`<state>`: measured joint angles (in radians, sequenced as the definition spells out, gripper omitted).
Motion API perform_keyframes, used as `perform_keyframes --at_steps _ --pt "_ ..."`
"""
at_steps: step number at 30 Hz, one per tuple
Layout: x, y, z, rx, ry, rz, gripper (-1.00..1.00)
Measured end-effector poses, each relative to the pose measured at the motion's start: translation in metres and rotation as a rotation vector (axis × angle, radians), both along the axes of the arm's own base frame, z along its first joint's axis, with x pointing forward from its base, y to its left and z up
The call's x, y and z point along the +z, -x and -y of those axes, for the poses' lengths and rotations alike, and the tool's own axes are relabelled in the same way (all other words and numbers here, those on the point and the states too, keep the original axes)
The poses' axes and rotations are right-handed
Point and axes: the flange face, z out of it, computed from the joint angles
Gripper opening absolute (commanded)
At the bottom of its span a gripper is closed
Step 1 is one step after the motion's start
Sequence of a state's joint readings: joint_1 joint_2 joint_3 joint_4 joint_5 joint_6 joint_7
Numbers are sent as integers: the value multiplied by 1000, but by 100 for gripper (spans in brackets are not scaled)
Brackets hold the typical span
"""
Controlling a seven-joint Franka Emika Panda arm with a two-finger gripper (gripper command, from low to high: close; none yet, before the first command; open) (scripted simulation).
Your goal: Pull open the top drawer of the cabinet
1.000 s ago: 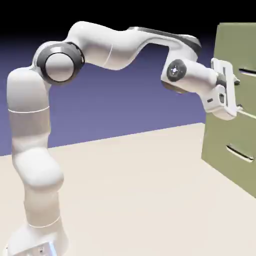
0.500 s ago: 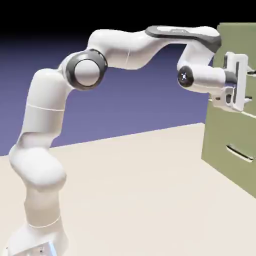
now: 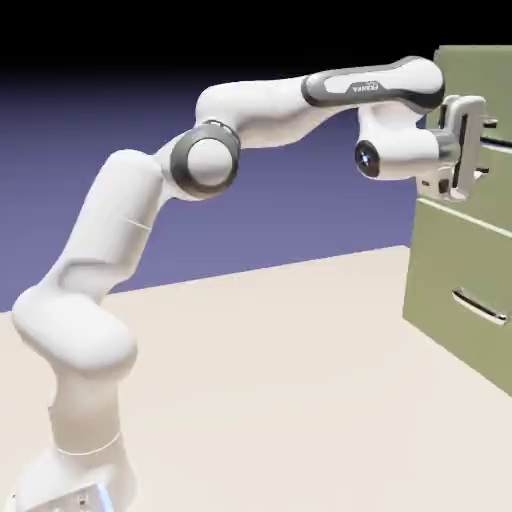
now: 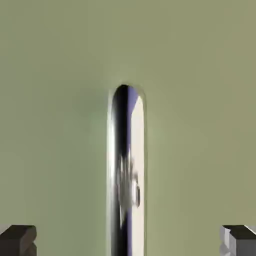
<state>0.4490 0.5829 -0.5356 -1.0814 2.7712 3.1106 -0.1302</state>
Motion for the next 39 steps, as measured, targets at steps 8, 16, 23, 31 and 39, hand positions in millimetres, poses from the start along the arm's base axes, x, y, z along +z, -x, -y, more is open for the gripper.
perform_keyframes --at_steps 8,16,23,31,39 --pt "-2 -20 8 -2 -1 -4 0" --pt "0 -39 5 -2 0 -3 0" --pt "1 -47 -2 0 0 1 -100" --pt "1 -23 -2 1 0 1 -100" --pt "1 21 -2 1 0 1 -100"
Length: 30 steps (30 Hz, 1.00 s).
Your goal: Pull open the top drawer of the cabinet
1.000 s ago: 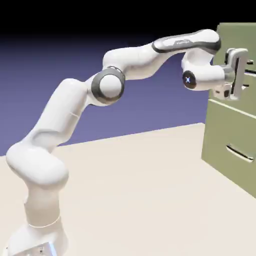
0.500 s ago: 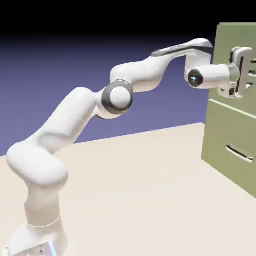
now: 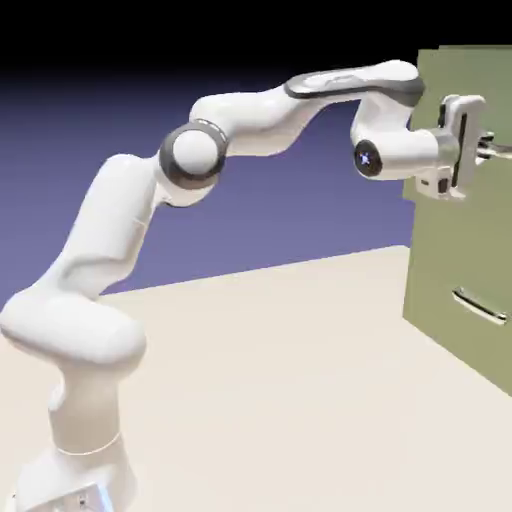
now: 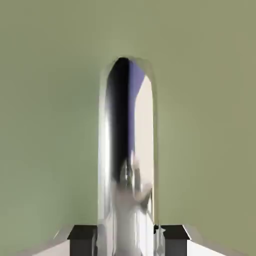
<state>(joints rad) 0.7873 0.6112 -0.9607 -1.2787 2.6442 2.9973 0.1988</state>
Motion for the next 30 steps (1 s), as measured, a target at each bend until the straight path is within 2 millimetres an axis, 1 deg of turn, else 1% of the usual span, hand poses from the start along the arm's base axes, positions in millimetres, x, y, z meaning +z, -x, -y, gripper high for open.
perform_keyframes --at_steps 8,14,26,30 --pt "0 55 0 0 0 0 -100" --pt "0 87 0 0 0 0 -100" --pt "0 135 0 1 1 0 -100" --pt "1 141 0 0 -1 3 -100"
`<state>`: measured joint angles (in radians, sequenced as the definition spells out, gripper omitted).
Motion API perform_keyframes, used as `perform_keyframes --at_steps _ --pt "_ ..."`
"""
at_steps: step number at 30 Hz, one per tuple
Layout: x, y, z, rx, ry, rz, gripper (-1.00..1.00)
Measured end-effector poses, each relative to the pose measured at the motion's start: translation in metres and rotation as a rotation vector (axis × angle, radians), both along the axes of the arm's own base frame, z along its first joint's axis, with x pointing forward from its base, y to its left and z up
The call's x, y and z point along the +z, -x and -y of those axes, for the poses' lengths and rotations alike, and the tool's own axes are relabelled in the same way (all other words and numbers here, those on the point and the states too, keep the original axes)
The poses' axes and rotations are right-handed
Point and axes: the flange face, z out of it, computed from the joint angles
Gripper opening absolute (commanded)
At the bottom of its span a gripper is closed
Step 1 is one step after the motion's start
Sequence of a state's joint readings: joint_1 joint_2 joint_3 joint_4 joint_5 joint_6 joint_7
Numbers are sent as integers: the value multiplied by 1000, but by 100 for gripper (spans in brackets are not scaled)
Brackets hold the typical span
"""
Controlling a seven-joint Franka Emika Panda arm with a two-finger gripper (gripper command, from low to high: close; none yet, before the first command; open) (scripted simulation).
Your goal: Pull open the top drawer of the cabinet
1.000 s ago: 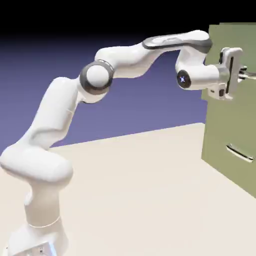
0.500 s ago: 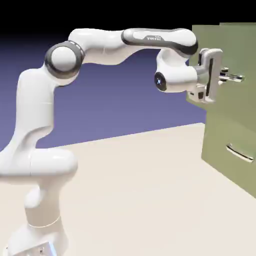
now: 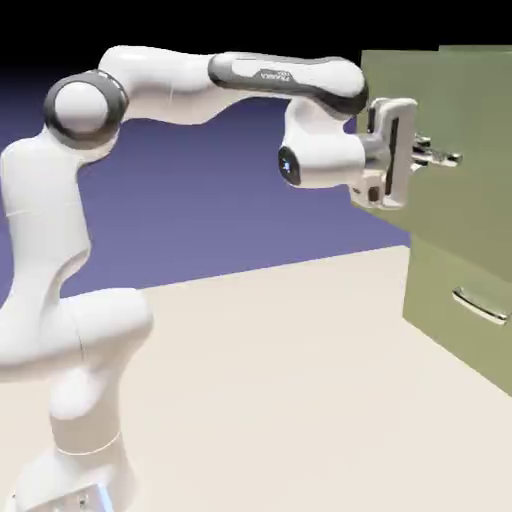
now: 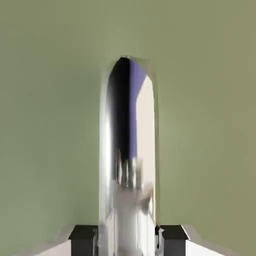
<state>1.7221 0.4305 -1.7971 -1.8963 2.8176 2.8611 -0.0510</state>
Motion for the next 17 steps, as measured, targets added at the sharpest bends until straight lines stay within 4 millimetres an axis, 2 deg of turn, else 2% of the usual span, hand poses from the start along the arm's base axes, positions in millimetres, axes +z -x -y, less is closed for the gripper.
perform_keyframes --at_steps 2,6,14,15,17 --pt "-1 5 0 0 1 -3 -100" --pt "-1 31 0 0 1 -3 -100" --pt "-1 100 0 -1 1 -4 -100" --pt "-1 103 0 -1 1 -4 100" --pt "-1 103 0 -1 1 -4 100"
